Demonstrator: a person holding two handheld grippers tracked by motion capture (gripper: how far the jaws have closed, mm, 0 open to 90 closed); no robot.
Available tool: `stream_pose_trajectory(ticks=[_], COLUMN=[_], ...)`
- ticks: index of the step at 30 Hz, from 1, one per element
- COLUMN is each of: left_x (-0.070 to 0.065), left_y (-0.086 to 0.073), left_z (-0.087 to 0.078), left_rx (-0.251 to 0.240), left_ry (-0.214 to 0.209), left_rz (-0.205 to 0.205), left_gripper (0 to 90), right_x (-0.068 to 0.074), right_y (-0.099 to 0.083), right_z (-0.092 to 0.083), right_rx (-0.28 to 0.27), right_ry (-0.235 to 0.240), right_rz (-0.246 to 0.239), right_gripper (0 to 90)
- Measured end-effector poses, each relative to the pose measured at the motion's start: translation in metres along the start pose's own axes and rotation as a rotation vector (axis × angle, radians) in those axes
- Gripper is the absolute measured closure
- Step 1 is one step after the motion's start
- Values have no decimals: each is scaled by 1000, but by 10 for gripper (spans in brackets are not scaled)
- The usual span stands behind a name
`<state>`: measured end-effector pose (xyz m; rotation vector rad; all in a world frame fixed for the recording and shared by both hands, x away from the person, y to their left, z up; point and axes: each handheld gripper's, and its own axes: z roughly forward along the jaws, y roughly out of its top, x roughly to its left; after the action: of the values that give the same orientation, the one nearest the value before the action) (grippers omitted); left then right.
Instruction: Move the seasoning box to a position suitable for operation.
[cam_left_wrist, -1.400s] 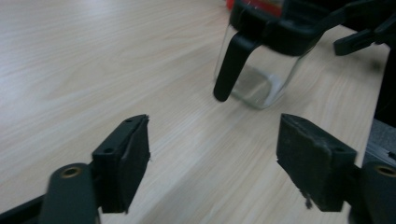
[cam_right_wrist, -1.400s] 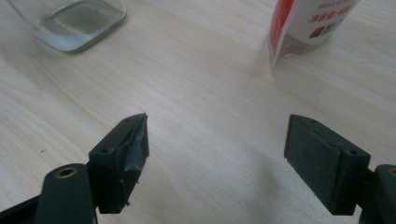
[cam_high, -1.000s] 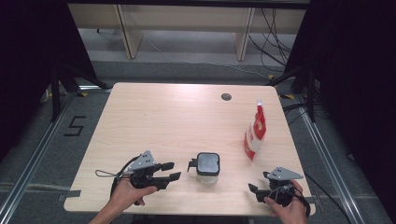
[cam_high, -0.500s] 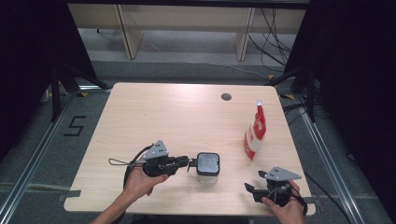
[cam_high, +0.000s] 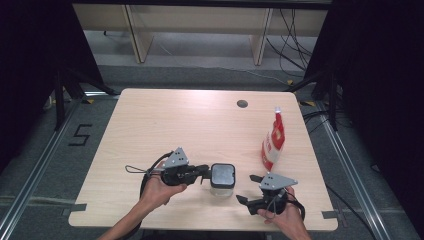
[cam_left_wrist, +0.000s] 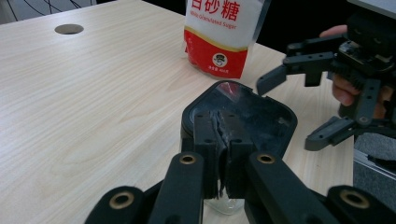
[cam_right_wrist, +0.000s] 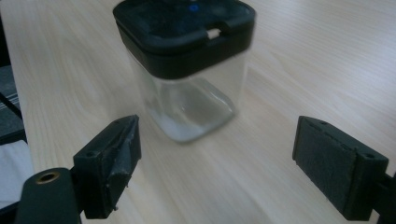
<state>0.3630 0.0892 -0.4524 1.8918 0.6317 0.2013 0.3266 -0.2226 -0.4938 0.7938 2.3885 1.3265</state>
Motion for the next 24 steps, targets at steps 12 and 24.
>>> stream_pose_trajectory(ticks=[12, 24], left_x=[3, 4], left_y=[-2, -2], left_z=[4, 6], left_rx=[16, 22], left_ry=[4, -8], left_rz=[5, 14], left_gripper=[873, 875], right_x=[-4, -12], right_y=[12, 17], right_z=[27, 49], right_rx=[-25, -70], right_ry=[45, 176], right_rz=[-38, -63], right_gripper=[154, 129])
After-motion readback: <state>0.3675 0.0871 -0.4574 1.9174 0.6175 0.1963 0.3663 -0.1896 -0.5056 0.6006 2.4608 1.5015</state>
